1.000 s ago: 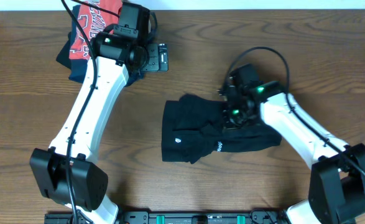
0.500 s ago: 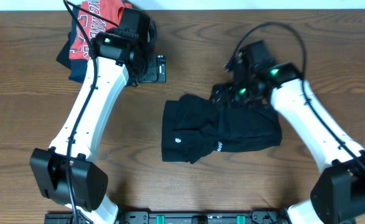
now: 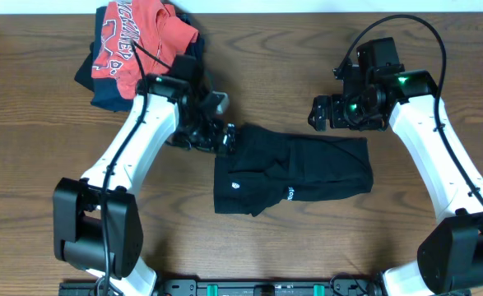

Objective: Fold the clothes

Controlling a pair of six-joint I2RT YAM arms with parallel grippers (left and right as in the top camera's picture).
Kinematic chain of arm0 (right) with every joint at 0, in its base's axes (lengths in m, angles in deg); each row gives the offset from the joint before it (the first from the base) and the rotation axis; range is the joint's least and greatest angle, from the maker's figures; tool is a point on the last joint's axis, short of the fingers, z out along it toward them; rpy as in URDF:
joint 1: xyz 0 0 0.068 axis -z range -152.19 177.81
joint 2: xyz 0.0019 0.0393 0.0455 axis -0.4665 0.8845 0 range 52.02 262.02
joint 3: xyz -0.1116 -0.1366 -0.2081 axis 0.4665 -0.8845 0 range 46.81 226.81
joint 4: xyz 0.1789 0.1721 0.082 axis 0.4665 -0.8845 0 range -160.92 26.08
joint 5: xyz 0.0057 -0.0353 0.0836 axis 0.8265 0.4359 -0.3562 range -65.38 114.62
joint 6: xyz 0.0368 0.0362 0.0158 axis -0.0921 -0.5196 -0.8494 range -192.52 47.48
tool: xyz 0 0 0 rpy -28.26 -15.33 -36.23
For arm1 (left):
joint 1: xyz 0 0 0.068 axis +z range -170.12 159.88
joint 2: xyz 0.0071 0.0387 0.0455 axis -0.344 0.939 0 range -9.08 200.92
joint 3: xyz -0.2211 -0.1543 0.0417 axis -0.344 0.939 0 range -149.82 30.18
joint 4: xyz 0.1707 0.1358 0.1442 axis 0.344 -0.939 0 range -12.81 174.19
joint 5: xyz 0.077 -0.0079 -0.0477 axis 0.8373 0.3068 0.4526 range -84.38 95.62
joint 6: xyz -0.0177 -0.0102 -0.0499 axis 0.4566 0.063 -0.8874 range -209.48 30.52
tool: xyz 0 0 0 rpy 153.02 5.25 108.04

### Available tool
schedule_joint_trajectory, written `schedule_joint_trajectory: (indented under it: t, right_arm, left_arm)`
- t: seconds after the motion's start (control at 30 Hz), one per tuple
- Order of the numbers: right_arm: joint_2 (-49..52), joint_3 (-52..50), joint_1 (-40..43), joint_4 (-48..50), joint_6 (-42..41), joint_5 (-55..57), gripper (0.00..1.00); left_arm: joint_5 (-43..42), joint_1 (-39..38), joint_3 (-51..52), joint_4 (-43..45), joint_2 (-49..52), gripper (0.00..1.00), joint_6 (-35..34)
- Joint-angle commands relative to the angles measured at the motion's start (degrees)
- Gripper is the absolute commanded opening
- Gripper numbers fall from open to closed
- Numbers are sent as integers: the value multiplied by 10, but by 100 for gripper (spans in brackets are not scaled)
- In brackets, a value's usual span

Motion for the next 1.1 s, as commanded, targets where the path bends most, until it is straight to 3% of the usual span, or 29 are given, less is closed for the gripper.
schedule_joint_trajectory:
  t: [0.0,0.4,0.77,1.07]
  right_arm:
    - [-11,11,3,-2,17,4,99]
    - [-11,11,2,-7,21,23,99]
    - [-11,11,1,7,4,23,99]
    - [-11,11,2,10,2,23,99]
  left_arm:
    - [-69,4,31,9,8,98,57]
    - [-85,56,157,116,10,98,42]
    - [-248,73,188,155,94,98,73]
    - [-303,69,187,154,152,98,72]
